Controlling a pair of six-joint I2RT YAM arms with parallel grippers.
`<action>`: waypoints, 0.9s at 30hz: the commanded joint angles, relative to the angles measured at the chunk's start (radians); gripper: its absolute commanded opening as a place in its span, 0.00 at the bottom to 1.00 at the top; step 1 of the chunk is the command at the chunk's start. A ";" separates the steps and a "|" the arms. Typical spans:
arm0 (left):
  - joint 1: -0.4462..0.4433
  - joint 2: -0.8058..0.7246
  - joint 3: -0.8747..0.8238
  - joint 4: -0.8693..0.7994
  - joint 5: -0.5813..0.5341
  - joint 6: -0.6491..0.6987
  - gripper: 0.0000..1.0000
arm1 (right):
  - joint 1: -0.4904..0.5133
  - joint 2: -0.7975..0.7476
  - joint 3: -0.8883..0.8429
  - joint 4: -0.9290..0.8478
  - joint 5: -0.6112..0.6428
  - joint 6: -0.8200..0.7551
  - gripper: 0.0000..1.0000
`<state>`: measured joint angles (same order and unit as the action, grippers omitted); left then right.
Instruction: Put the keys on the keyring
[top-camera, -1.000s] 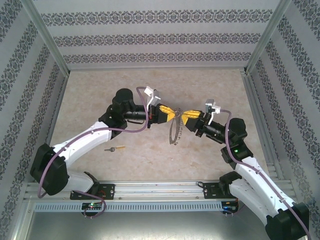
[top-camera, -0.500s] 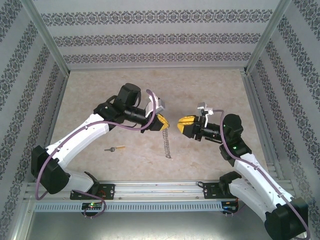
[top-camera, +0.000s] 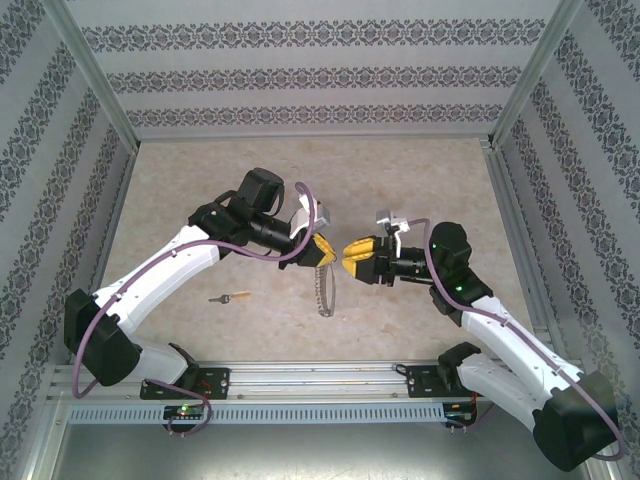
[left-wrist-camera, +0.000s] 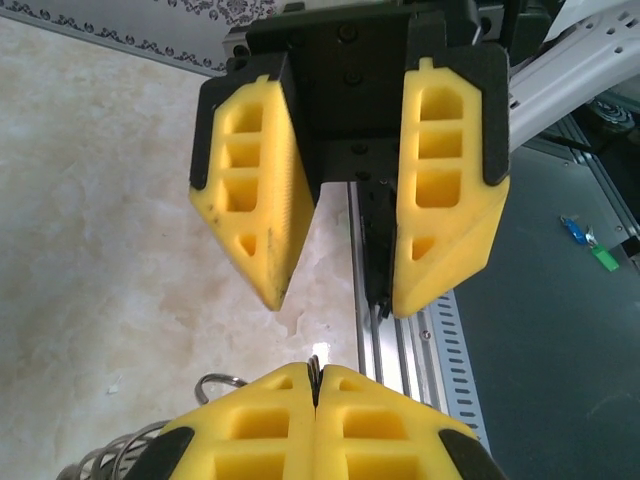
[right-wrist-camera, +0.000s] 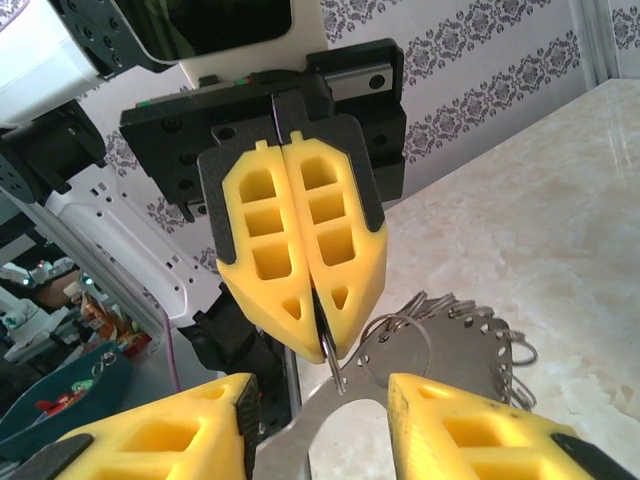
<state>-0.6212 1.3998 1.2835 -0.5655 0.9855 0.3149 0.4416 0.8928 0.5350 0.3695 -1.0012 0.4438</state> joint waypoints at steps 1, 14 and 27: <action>-0.012 -0.009 0.028 0.004 0.057 0.027 0.00 | 0.016 0.006 0.032 0.039 -0.019 -0.031 0.41; -0.014 -0.036 -0.001 0.070 0.105 -0.011 0.00 | 0.059 0.060 0.057 0.066 0.007 -0.042 0.33; -0.015 -0.040 -0.015 0.118 0.120 -0.042 0.00 | 0.068 0.061 0.058 0.087 0.009 -0.040 0.00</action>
<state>-0.6197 1.3815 1.2747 -0.5240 1.0393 0.2871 0.4953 0.9516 0.5671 0.4110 -1.0092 0.4145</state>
